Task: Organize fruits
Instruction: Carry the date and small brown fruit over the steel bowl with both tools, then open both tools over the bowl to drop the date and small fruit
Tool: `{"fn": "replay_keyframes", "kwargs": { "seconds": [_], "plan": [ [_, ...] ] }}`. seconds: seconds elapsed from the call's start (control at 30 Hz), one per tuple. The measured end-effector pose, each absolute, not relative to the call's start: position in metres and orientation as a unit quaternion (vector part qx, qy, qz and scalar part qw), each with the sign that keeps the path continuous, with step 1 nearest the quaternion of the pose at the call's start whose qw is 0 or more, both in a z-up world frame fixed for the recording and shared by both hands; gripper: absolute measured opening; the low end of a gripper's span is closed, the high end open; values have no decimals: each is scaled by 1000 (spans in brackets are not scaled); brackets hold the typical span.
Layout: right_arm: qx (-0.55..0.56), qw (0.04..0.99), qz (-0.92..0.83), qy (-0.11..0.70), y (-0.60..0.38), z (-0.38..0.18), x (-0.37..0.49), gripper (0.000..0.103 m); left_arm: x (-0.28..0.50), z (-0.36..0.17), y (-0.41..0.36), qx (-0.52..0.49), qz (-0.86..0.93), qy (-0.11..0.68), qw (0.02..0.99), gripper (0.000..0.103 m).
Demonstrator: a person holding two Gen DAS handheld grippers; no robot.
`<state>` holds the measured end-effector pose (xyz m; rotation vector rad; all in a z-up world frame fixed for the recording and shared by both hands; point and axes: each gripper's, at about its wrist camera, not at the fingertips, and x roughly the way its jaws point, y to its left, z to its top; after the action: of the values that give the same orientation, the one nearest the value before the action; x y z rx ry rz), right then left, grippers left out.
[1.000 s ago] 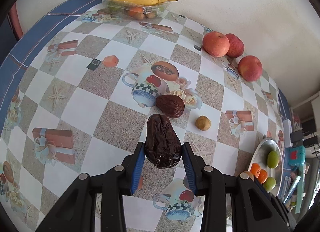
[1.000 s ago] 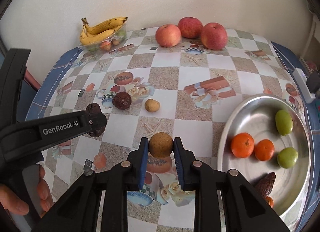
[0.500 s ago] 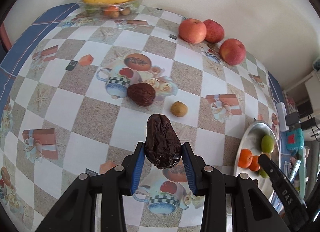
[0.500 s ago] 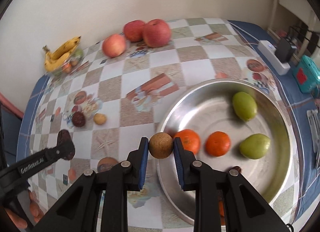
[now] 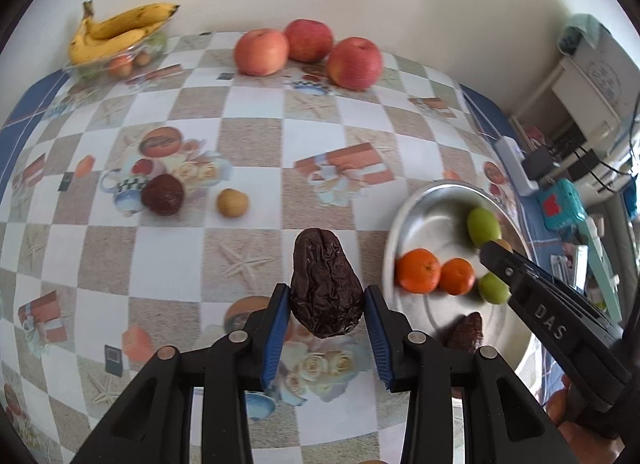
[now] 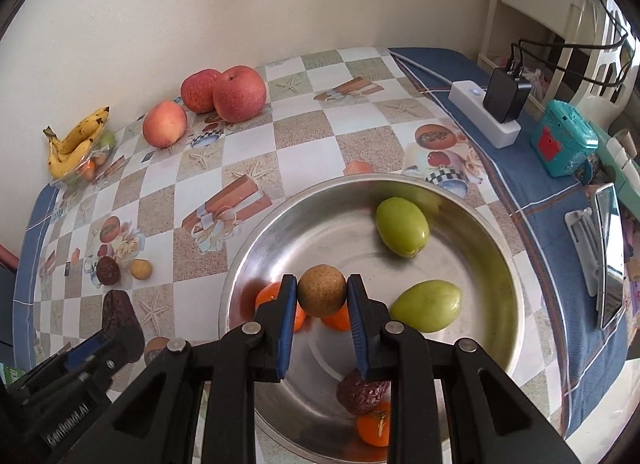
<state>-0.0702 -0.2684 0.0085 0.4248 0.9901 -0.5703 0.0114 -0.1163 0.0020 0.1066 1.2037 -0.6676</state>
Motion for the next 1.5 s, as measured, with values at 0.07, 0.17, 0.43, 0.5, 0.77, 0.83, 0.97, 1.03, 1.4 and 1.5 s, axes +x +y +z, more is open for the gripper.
{"fn": "replay_keyframes", "kwargs": {
  "seconds": [0.07,0.17,0.43,0.5,0.77,0.83,0.97,1.03,1.4,1.5],
  "plan": [
    [195,821,-268,464,-268,9,-71,27,6,3,-123,55,-322,549,769,40],
    [193,822,-269,464,-269,10,-71,27,-2,4,-132,65,-339,542,767,40],
    [187,821,-272,465,-274,10,-75,27,-16,4,-147,73,-359,537,760,40],
    [186,820,-272,468,-275,8,-76,27,-19,2,-151,73,-366,540,755,40],
    [192,811,-279,477,-283,1,-82,27,-30,-3,-165,87,-388,542,740,42],
    [196,808,-282,479,-286,-1,-83,29,-29,-4,-165,87,-388,546,738,44],
    [202,804,-288,479,-289,-2,-85,52,-24,-8,-161,83,-375,553,740,49],
    [202,803,-289,480,-289,-2,-85,52,-20,-9,-158,79,-368,556,741,53],
    [190,794,-293,498,-287,-11,-81,76,15,-28,-122,92,-223,576,781,96],
    [186,794,-291,500,-285,-13,-80,88,25,-28,-109,116,-165,564,800,103]
  ]
}}
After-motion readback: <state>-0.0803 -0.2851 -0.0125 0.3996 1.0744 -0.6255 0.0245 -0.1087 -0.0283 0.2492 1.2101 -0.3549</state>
